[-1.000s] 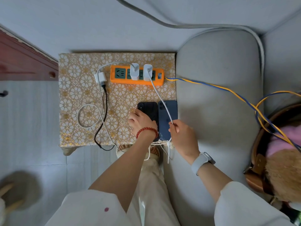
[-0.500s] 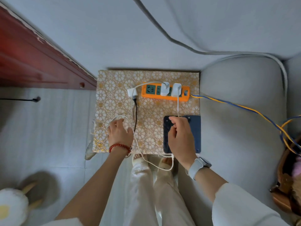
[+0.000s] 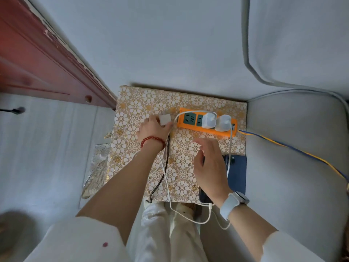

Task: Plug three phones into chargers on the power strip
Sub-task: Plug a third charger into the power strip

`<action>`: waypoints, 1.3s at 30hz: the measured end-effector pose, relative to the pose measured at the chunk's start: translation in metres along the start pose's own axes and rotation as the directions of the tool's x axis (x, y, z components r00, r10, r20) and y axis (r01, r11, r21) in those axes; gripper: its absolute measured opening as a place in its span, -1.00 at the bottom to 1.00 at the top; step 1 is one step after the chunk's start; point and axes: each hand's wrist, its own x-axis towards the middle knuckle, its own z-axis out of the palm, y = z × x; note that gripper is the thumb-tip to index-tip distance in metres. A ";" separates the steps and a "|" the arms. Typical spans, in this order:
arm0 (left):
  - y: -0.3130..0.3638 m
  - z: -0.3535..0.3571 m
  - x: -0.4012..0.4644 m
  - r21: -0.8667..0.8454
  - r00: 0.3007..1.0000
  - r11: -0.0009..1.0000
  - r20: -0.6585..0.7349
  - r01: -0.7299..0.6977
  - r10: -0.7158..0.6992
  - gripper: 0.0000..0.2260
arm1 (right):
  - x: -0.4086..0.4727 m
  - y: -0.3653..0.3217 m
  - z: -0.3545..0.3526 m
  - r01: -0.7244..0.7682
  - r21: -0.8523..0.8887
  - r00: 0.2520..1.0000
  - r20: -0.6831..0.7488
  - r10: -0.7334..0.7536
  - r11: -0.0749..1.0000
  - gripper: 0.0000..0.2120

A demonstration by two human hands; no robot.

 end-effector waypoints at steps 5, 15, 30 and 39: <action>0.008 0.004 0.001 0.088 0.999 0.996 -0.034 0.035 -0.032 -0.47 | 0.000 0.002 0.000 -0.012 -0.006 1.000 0.027 0.013 1.000 -0.72; -0.024 -0.058 -0.060 -0.478 0.946 0.868 0.199 -0.135 0.256 -0.57 | 0.020 -0.045 -0.004 0.073 -0.063 0.981 -0.173 -0.083 0.995 -0.84; -0.017 -0.047 -0.100 -0.345 0.922 0.865 0.000 -0.364 0.388 -0.68 | 0.045 -0.045 -0.020 -0.241 0.187 0.909 0.387 0.154 0.952 -0.65; -0.054 -0.042 -0.097 -0.254 0.917 0.923 0.201 -0.290 0.344 -0.88 | 0.117 -0.029 -0.035 -0.517 0.631 0.823 0.180 0.539 0.579 -0.82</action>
